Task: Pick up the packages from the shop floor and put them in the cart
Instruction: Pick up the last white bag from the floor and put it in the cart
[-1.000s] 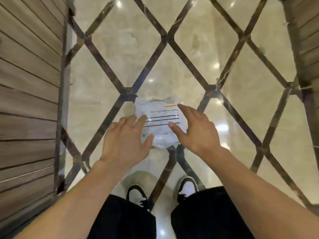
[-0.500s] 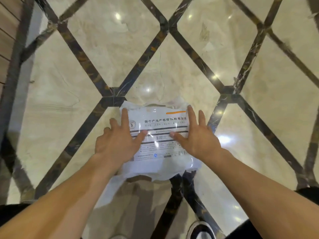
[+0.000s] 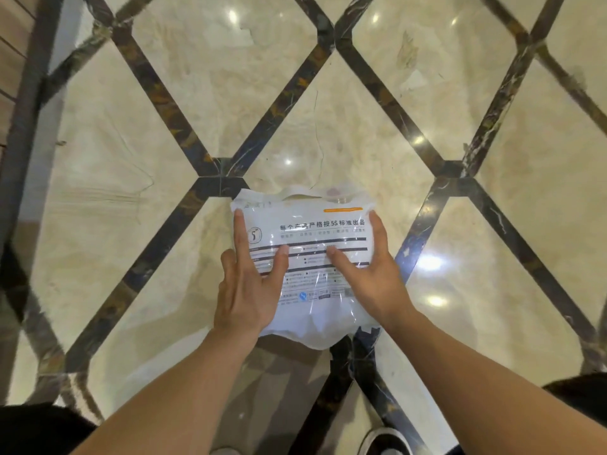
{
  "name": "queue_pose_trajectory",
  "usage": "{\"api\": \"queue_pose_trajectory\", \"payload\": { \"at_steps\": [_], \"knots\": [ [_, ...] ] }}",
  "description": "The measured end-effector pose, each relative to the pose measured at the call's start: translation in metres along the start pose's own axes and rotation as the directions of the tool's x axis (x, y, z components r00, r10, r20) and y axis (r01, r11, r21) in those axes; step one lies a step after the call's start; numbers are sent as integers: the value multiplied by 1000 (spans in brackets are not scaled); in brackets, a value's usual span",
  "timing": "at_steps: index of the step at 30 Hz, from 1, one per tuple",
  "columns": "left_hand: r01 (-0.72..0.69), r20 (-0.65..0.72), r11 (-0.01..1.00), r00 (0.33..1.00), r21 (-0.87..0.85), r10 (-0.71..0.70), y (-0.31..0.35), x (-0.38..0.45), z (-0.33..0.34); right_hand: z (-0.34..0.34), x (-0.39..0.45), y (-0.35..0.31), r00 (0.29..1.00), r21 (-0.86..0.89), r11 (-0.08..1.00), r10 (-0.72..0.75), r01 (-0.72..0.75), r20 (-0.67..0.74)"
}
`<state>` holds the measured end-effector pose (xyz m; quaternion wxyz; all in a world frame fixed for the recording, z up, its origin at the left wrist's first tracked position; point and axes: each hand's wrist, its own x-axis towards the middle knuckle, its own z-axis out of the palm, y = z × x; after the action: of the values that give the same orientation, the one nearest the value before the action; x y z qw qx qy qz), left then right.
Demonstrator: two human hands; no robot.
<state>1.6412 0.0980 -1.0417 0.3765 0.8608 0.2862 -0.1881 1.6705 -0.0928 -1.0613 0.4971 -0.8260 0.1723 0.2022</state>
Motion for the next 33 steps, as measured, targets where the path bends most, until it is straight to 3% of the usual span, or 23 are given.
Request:
{"api": "queue_pose_trajectory", "payload": {
  "at_steps": [12,23,26,30,33],
  "knots": [
    [-6,-5,1000,1000,29,6,-1,3,0,-1,-2,-4,1000,-32,999,-4,3,-22],
    [42,19,994,999,101,-44,21,-19,-14,-3,-29,-21,996,-40,995,86,-87,-37],
    [-14,-4,996,1000,89,14,44,-47,-46,-21,-63,-49,992,19,997,78,-77,-96],
    [-65,-106,990,993,-124,52,87,-100,-122,-70,-123,-124,993,47,999,-9,15,-118],
    [-69,-81,994,995,-81,63,139,-155,-178,-120,-184,-187,992,100,995,5,7,-125]
  ]
}}
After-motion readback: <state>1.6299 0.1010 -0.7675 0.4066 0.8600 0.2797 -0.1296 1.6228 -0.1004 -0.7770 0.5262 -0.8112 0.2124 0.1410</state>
